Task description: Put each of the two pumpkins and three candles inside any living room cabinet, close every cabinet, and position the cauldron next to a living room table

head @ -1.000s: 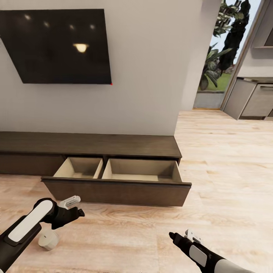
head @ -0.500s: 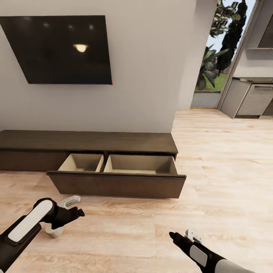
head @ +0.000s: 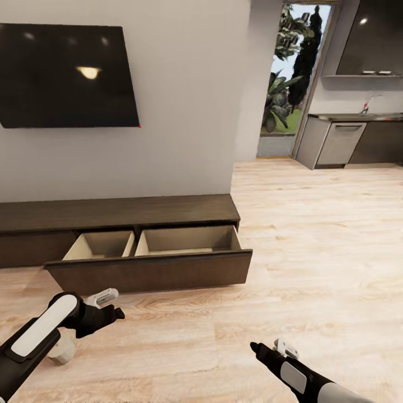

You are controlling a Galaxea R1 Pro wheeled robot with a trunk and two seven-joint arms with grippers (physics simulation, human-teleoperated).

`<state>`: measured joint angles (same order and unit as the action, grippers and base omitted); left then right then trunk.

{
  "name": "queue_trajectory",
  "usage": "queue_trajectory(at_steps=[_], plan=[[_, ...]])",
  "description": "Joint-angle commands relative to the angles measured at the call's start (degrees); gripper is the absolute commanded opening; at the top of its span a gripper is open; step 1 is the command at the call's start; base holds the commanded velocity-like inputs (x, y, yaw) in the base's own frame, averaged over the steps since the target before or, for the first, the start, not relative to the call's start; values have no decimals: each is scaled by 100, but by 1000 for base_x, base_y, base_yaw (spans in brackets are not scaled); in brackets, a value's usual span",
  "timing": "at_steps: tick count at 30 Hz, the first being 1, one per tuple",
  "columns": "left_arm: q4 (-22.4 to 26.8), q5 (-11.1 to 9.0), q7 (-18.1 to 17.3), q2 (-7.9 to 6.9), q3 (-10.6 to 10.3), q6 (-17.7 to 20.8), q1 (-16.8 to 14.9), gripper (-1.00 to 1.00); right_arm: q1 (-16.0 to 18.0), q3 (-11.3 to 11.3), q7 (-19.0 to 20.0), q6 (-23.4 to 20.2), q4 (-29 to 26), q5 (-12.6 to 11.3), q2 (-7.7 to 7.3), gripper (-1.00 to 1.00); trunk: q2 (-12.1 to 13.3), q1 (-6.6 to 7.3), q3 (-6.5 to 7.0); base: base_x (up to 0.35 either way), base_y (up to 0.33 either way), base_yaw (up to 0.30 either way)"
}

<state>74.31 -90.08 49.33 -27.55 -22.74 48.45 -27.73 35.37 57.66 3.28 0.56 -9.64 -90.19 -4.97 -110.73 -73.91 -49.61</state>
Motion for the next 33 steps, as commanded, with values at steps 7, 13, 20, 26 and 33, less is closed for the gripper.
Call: queue_trajectory(at_steps=[7, 13, 20, 26, 33], plan=[[-17, -77, 47, -12, 281, 10, -4, 100, 5, 52, 15, 6, -3, -60, 6, 100, -3, 3, -2, -109, 244, -50], [-15, -79, 34, -14, 304, 15, -4, 100, 5, 53, 14, 6, -3, -60, 13, 100, -3, 3, -2, -7, 287, -2], [-13, -71, 33, -17, 305, 20, -4, 100, 5, 56, 13, 159, 0, -53, 6, 100, -3, 3, -2, 0, 290, 0], [-25, -76, 30, -35, 312, 24, -4, 100, 5, 93, 15, 297, 4, -43, 25, 100, -3, 3, -2, 0, 291, 0], [-47, -73, 17, -56, 322, 33, -4, 100, 5, 104, -41, 299, -6, -41, 31, 100, -3, 3, -2, 35, 290, 0]])
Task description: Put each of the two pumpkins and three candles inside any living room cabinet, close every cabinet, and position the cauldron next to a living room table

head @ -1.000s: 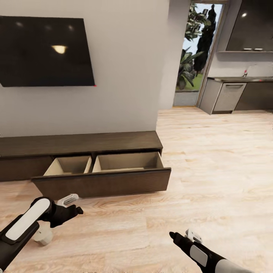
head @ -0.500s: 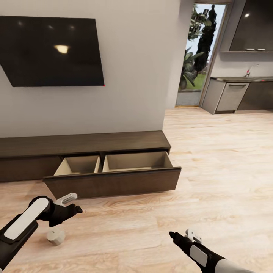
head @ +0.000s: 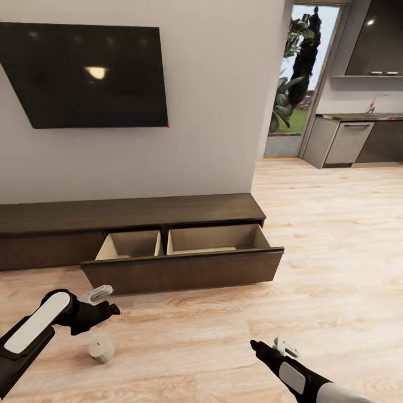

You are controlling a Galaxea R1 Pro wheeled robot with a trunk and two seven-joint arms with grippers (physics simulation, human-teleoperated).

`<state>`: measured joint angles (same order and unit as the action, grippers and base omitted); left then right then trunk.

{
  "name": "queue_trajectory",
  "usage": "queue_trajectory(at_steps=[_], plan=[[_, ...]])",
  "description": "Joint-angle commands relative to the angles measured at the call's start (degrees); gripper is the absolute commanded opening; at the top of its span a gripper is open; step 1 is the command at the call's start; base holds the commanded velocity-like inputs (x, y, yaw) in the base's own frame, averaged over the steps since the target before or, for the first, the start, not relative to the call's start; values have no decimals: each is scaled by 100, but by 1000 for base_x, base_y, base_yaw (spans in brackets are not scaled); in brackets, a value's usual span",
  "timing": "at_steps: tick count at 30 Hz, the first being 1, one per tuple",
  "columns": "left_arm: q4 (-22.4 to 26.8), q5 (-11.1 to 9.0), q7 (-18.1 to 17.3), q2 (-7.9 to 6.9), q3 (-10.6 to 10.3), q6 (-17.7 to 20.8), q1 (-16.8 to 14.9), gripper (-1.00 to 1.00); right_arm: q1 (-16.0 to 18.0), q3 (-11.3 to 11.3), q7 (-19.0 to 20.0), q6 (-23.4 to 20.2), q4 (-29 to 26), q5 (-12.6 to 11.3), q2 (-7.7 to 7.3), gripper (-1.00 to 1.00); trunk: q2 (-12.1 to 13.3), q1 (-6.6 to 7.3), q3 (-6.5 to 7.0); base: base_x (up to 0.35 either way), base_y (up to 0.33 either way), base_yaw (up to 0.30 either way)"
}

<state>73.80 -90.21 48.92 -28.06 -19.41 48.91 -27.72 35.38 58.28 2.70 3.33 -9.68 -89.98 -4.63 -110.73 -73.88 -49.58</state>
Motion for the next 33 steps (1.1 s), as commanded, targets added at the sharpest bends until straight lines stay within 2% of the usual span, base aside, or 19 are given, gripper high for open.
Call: queue_trajectory(at_steps=[1, 5, 8, 9, 11, 14, 15, 16, 19, 21, 25, 29, 31, 33], plan=[[3, -58, 56, -8, -11, -13, -5, 100, 4, 43, 14, 25, -4, -61, -3, 100, -2, -1, -5, 164, 280, 0], [-2, -46, 49, -28, -5, -13, -5, 100, 4, 114, 0, 22, -37, -56, -9, 100, -2, -1, -5, 221, 257, 0], [-21, -40, 41, -38, 8, -17, -5, 100, 8, 448, -259, -37, -61, -59, 0, 100, -2, -1, -5, 269, 209, 0], [-30, -36, 46, -40, 25, -21, -5, 100, 24, 569, -522, -120, -152, -57, 10, 100, -2, -1, -5, 297, 157, 0], [-91, -34, 52, -41, 46, -28, -5, 100, 74, 653, -997, -326, -493, -54, 17, 100, -2, -1, -5, 310, 95, 0], [-289, -29, 62, -32, 88, -39, -5, 100, 226, 693, -2031, -647, -1531, -7, 16, 100, -2, -1, -5, 324, 32, 0], [-384, -27, 63, -26, 97, -47, -5, 100, 263, 692, -2438, -740, -1905, 54, 16, 100, -2, -1, -5, 328, 12, 0], [-568, -25, 64, -16, 106, -56, -5, 100, 300, 680, -3013, -882, -2344, 181, 15, 100, -2, -1, -5, 323, 6, 0], [-990, -24, 51, -6, 159, -67, -5, 100, 387, 650, -3786, -1260, -2781, 381, 22, 100, -2, -1, -5, 307, 3, 0], [-1152, -19, 43, 2, 187, -71, -5, 100, 450, 638, -4022, -1425, -2890, 439, 44, 100, -2, -1, -5, 304, 1, 0], [-1332, -15, 39, 31, 209, -82, -5, 100, 551, 633, -4132, -1546, -2936, 461, 178, 100, -2, -1, -5, 121, 0, 0], [-2001, 34, -35, 45, 169, -295, -5, 100, 593, 633, -4151, -1681, -2942, 467, 331, 100, -2, -1, -5, 18, 0, 0], [-2188, 237, -314, 46, 147, -494, -5, 100, 598, 633, -4148, -1721, -2942, 470, 376, 100, -2, -1, -5, 4, 0, 0], [-2327, 666, -807, 41, 137, -701, -5, 100, 605, 632, -4147, -1737, -2943, 472, 396, 100, -2, -1, -5, 2, 0, 0]])
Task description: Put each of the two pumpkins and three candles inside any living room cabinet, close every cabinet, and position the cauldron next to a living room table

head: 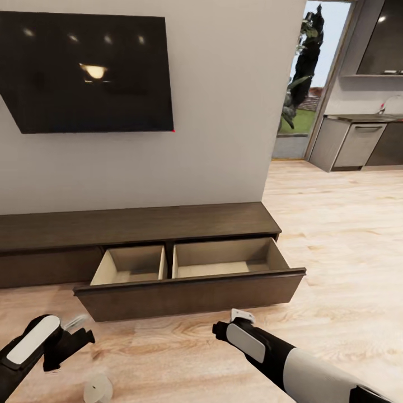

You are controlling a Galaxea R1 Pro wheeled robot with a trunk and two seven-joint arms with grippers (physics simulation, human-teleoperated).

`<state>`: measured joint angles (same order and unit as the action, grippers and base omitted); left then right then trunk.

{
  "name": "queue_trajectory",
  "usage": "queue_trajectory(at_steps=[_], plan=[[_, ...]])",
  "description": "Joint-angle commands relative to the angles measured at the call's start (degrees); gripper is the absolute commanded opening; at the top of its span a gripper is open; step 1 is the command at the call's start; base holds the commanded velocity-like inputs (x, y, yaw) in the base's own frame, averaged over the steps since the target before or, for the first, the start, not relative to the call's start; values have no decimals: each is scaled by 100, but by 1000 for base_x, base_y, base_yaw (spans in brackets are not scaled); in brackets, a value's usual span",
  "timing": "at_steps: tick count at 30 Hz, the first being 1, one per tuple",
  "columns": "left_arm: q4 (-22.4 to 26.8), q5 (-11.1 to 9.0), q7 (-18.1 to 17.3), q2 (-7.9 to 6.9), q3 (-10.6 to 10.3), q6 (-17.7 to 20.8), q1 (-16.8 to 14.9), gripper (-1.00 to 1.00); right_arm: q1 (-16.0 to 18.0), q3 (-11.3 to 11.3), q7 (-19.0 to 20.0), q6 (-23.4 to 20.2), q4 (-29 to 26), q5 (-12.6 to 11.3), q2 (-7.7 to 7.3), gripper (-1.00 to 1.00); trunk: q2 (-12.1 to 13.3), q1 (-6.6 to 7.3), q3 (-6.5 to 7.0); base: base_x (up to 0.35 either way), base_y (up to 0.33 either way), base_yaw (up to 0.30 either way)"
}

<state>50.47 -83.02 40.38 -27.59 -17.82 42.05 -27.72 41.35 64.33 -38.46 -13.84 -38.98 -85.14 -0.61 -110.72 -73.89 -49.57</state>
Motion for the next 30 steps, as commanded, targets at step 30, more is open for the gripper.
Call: queue_trajectory(at_steps=[30], plan=[[-1055, 1492, -1937, 92, -133, -1490, -23, 100, 14, 27, 15, -15, -22, -11, 65, 100, -925, -505, -403, 0, 0, 31]])
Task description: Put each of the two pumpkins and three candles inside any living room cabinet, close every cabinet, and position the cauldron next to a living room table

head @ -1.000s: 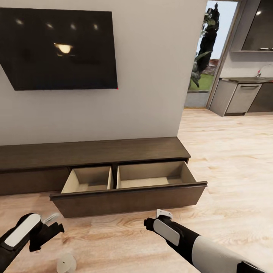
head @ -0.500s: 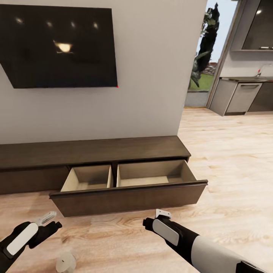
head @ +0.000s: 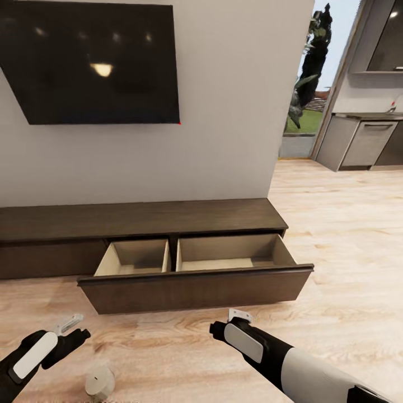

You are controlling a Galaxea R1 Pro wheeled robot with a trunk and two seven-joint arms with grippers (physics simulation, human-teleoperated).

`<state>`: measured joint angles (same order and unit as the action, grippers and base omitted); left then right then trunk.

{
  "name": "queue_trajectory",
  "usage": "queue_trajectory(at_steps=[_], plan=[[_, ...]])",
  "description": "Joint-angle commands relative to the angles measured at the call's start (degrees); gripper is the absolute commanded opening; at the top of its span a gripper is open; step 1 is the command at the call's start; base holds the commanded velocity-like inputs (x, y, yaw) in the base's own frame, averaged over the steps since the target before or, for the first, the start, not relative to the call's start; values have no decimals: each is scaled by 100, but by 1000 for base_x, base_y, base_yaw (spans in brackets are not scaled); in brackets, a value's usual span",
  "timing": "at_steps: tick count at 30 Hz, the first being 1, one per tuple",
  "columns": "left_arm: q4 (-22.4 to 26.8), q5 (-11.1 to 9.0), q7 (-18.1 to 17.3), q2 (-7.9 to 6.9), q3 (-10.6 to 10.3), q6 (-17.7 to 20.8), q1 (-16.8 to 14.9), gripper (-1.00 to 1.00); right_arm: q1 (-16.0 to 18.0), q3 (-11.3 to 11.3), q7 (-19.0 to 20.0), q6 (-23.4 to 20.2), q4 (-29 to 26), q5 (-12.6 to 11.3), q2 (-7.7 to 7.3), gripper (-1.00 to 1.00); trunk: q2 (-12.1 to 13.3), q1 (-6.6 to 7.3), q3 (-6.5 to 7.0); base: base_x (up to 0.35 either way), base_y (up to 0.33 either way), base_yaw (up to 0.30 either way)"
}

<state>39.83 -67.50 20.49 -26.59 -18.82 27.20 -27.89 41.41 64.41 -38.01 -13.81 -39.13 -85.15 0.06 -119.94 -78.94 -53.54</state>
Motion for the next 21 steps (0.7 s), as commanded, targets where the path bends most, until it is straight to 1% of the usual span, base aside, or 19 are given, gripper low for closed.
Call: queue_trajectory(at_steps=[1, 3, 6, 8, 10, 11, 12, 13, 14, 15, 16, 17, 18, 19, 21], plan=[[11, -57, 52, -10, -34, -12, -5, 100, 8, 19, -31, -18, -7, -11, 1, 100, -44, -22, -20, 0, 0, 253], [19, -15, 51, -34, -31, -15, -14, 100, 8, 19, -31, -19, -7, -11, 7, 100, -125, -66, -48, 0, 0, 262], [34, 143, 50, -36, -20, -8, -61, 100, 8, 19, -25, -22, -30, -11, 10, 100, -245, -132, -94, 0, 0, 187], [31, 191, 46, -28, -8, -6, -75, 100, 8, 19, -20, -26, -175, -11, 9, 100, -325, -176, -128, 0, 0, 61], [34, 213, 44, -14, -1, -10, -81, 100, 8, 19, -16, -31, -495, -10, 2, 100, -405, -219, -164, 0, 0, 25], [59, 224, 44, 0, 0, -11, -83, 100, 8, 17, 6, -33, -953, -10, -4, 100, -445, -241, -181, 0, 0, 10], [62, 227, 44, 10, 0, -12, -83, 100, 8, 14, 24, -33, -1167, -11, -8, 100, -486, -263, -199, 0, 0, 6], [73, 232, 43, 54, -1, -13, -84, 100, 6, -3, 122, -27, -1995, -27, -31, 100, -526, -285, -217, 0, 0, 4], [82, 236, 43, 98, -5, -13, -84, 100, -8, -63, 206, -31, -2589, -40, -123, 100, -566, -307, -235, 0, 0, 3], [90, 241, 43, 144, -9, -13, -84, 100, -18, -184, 271, -37, -3090, -55, -346, 100, -606, -329, -253, 0, 0, 2], [94, 279, 43, 191, -13, -13, -84, 100, -27, -393, 355, -44, -3680, -74, -815, 100, -646, -351, -271, 0, 0, 0], [94, 325, 43, 209, -14, -13, -84, 100, -30, -495, 416, -49, -3979, -83, -1136, 100, -686, -373, -289, 0, 0, 0], [97, 376, 43, 224, -12, -13, -85, 100, -32, -557, 480, -53, -4207, -89, -1419, 100, -726, -395, -307, 0, 0, 0], [100, 412, 43, 234, -10, -13, -85, 100, -34, -598, 531, -56, -4356, -92, -1618, 100, -766, -417, -325, 0, 0, 0], [102, 459, 37, 251, -14, -13, -85, 100, -35, -650, 678, -55, -4520, -106, -1857, 100, -846, -461, -361, 0, 0, 0]])
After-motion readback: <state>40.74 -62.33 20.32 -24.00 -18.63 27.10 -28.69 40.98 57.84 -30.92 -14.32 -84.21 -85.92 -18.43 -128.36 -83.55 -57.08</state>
